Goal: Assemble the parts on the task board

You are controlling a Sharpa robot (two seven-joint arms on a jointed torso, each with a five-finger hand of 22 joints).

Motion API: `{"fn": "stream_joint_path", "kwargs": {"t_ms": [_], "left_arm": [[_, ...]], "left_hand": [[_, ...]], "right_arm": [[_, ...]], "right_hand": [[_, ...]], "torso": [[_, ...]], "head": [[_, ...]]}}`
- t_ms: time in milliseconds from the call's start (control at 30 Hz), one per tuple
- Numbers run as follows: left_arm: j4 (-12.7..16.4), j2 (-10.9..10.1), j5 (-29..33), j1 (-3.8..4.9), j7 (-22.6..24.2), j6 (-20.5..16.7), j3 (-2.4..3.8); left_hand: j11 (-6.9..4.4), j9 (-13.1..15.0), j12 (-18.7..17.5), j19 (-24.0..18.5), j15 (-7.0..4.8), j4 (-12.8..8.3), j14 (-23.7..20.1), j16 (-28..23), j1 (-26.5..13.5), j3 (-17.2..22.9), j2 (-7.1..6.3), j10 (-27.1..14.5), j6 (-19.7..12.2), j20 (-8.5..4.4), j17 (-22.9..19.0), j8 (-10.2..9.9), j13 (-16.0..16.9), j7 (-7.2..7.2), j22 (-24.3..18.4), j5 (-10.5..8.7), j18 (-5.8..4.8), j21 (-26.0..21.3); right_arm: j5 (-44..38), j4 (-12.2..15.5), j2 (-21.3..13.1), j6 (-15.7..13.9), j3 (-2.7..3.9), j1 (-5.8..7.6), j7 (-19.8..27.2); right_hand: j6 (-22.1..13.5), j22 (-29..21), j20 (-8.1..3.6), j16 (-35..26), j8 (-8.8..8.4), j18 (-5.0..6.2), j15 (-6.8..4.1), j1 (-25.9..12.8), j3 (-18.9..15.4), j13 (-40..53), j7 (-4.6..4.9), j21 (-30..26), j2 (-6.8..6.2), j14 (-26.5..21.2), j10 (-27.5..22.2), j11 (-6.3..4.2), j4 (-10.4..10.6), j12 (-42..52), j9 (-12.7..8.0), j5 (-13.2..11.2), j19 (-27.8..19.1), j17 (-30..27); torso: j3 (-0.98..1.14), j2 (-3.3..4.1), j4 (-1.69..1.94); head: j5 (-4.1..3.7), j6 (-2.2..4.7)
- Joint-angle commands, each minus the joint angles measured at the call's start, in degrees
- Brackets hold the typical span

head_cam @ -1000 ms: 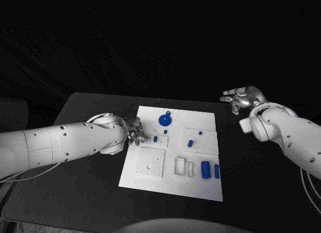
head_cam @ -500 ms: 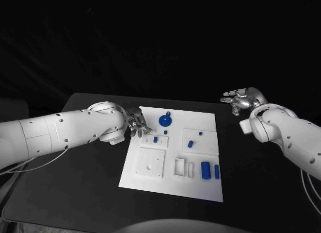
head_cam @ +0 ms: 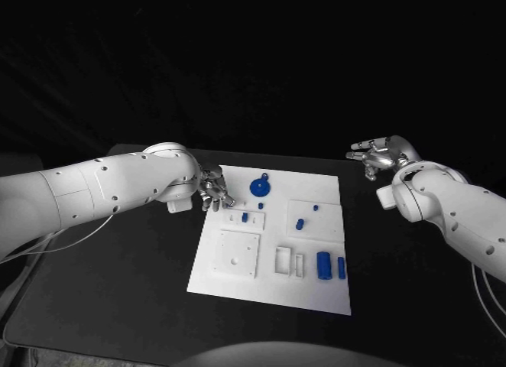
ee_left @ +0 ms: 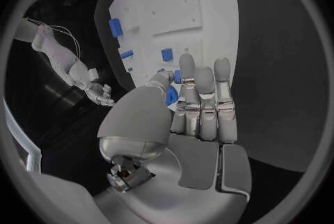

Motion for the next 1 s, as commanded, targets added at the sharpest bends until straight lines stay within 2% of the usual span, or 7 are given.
{"fn": "stream_joint_path", "kwargs": {"t_ms": [33,233,567,1000], "left_arm": [[-1.49,0.79,1.48,0.23,2.39,8.24,0.02],[-3.2,1.86,1.2,0.31,3.78,8.76,-0.15],[-2.68,2.52,-4.11,0.31,6.28,7.92,-0.64],[-2.99,3.74,-9.57,0.31,6.69,9.4,-0.95]], "left_hand": [[-0.01,0.27,0.64,-0.68,0.0,-7.41,-0.78,0.67,0.24,7.0,0.8,-0.87,-0.67,0.06,-0.5,0.51,0.09,0.06,1.17,-0.53,-0.14,0.29],[0.04,0.43,1.68,-0.85,0.06,-7.43,-1.2,1.61,0.41,6.87,1.15,-1.55,-1.18,0.13,-1.62,0.97,0.05,0.13,1.16,-1.11,-0.1,0.45],[0.04,0.5,2.11,-0.83,0.05,-7.57,-1.27,2.14,0.53,6.89,1.18,-1.67,-1.25,0.11,-1.96,1.28,0.06,0.19,1.17,-1.11,-0.07,0.61],[0.03,0.29,2.57,-0.94,0.05,-7.86,-1.4,2.7,0.74,6.91,1.09,-1.79,-1.22,0.11,-2.63,1.44,-0.09,0.21,1.18,-1.06,-0.03,0.88]], "right_arm": [[-0.42,0.01,0.13,0.91,0.02,-0.04,0.17],[-0.42,-0.01,0.28,0.9,0.02,-0.04,0.18],[-0.43,-0.02,0.47,0.89,0.02,-0.04,0.21],[-0.43,-0.09,0.67,0.93,0.02,-0.04,0.21]], "right_hand": [[0.44,0.65,-0.06,-0.18,-0.09,0.84,-0.04,-0.22,0.35,0.05,0.15,-0.25,0.17,0.26,-0.98,-0.43,-0.01,-0.2,0.06,0.11,3.04,-0.02],[0.42,0.63,-0.06,-0.24,-0.09,0.83,-0.03,-0.27,0.45,0.05,0.17,-0.29,0.21,0.23,-1.0,-0.43,-0.24,-0.2,0.06,0.16,3.03,-0.06],[0.42,0.63,-0.06,-0.24,-0.09,0.83,-0.03,-0.27,0.45,0.05,0.17,-0.29,0.21,0.23,-1.0,-0.43,-0.24,-0.2,0.06,0.16,3.03,-0.06],[0.42,0.63,-0.06,-0.24,-0.09,0.83,-0.03,-0.27,0.45,0.05,0.17,-0.29,0.21,0.23,-1.0,-0.43,-0.24,-0.2,0.06,0.16,3.03,-0.06]], "torso": [[-0.02,-0.05,0.09],[-0.07,-0.05,0.13],[-0.07,-0.08,0.12],[-0.04,-0.04,0.07]], "head": [[-0.05,-0.23],[-0.04,-0.48],[0.09,-0.68],[0.18,-0.85]]}}
